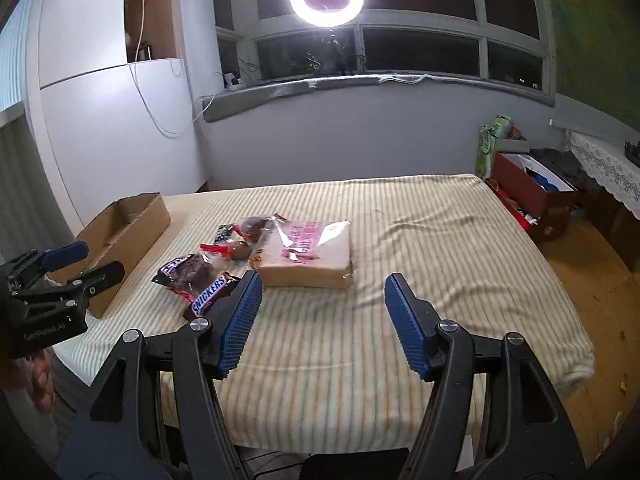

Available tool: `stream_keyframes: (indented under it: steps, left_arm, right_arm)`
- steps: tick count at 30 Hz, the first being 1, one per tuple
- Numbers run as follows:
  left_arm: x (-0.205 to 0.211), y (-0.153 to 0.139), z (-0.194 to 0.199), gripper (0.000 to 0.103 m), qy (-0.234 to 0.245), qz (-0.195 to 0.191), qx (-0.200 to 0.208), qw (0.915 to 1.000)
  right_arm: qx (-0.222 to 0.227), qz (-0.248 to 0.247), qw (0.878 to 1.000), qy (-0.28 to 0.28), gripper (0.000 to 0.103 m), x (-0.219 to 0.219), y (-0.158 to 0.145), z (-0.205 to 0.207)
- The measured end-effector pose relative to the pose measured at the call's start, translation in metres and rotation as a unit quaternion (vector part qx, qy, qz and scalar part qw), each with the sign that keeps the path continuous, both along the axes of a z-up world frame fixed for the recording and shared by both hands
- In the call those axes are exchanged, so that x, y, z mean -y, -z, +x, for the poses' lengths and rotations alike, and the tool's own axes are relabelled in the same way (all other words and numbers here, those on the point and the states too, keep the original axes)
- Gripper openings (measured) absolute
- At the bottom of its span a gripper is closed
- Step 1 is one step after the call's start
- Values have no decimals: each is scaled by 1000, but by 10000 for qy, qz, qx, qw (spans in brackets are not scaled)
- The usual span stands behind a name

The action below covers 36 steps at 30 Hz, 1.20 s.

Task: Organize snacks
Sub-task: 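Move both tools back over the remaining snacks, then grasp the blue-label chocolate bar with the left tool while the right tool grasps a green candy packet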

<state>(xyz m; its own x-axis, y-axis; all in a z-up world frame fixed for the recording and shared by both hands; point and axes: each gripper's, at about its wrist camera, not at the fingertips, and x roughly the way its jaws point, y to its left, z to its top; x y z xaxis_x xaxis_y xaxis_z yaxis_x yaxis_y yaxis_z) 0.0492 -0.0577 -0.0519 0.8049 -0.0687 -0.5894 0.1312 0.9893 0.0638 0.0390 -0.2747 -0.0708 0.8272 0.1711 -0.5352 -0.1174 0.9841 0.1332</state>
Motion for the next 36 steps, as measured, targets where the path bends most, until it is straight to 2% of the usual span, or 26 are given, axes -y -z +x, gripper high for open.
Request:
stream_keyframes:
  steps: [7, 13, 16, 19, 21, 22, 23, 25, 28, 36]
  left_arm:
    - [-9, 13, 18, 76, -271, 9, -129, 9995]
    - [-29, 44, 53, 76, -496, -399, -515, 9966]
    - [-34, 59, 69, 76, -464, -664, -699, 9943]
    - [-37, 72, 84, 74, -491, -721, -828, 9927]
    - [-40, 79, 91, 57, -441, -814, -885, 9918]
    - [-43, 82, 94, 40, -447, -846, -926, 9911]
    - [-45, 86, 97, 33, -433, -902, -1025, 9897]
    - [-49, 87, 97, 29, -452, -1024, -1020, 9885]
    - [-50, 86, 91, 27, -367, -1118, -1004, 9880]
    - [-52, 82, 83, 27, -343, -1084, -979, 9887]
  right_arm:
    - [-337, -79, 9978, -569, 67, -40, 24, 20]
    - [-910, -132, 9923, -831, 67, -75, 70, 47]
    - [-1030, -246, 9903, -904, 67, -86, 82, 58]
    - [-1096, -455, 9883, -962, 66, -96, 92, 66]
    - [-1009, -648, 9882, -953, 56, -100, 93, 66]
    - [-974, -682, 9885, -937, 47, -100, 93, 66]
    - [-963, -685, 9887, -922, 42, -98, 92, 67]
    - [-956, -707, 9888, -898, 18, -94, 92, 68]
    - [-979, -663, 9883, -967, 18, -90, 91, 68]
    - [-956, -557, 9897, -914, 17, -84, 88, 64]
